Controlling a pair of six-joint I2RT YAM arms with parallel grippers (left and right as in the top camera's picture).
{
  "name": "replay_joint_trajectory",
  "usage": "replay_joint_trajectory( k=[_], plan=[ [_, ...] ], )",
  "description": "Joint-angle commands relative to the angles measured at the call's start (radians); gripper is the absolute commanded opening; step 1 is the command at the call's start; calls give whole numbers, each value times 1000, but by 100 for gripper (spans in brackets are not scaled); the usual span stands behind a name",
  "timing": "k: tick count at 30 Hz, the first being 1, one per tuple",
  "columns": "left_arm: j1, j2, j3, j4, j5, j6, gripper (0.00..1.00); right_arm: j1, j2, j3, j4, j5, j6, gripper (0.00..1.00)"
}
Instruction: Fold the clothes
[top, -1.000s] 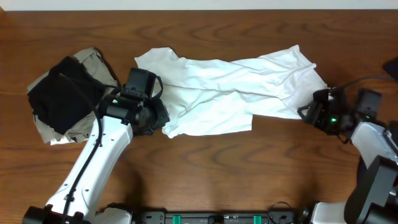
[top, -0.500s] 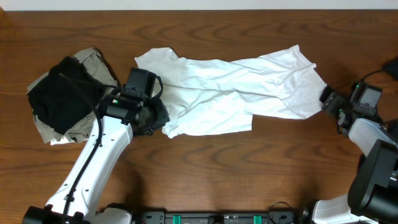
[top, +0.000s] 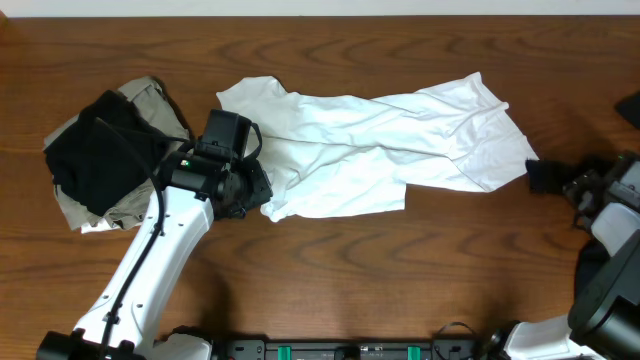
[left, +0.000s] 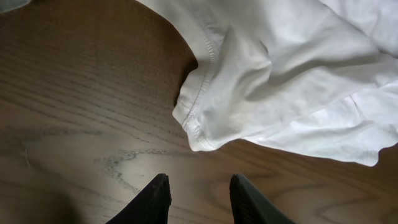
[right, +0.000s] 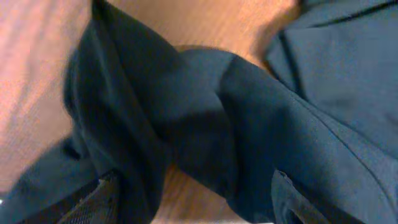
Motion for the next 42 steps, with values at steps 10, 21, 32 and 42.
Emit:
replay_joint_trajectory(
  k=[10, 21, 32, 42],
  plan=[
    [6, -4, 7, -6, -5, 3, 35, 57, -177, 17, 156, -601, -92, 66],
    [6, -4, 7, -2, -5, 3, 36, 185, -148, 17, -150, -360, -176, 42],
    [6, -4, 7, -2, -5, 3, 36, 151, 95, 17, -59, -121, -175, 26],
    [6, -4, 7, -2, -5, 2, 36, -3, 111, 58, -62, 90, 9, 45]
  ],
)
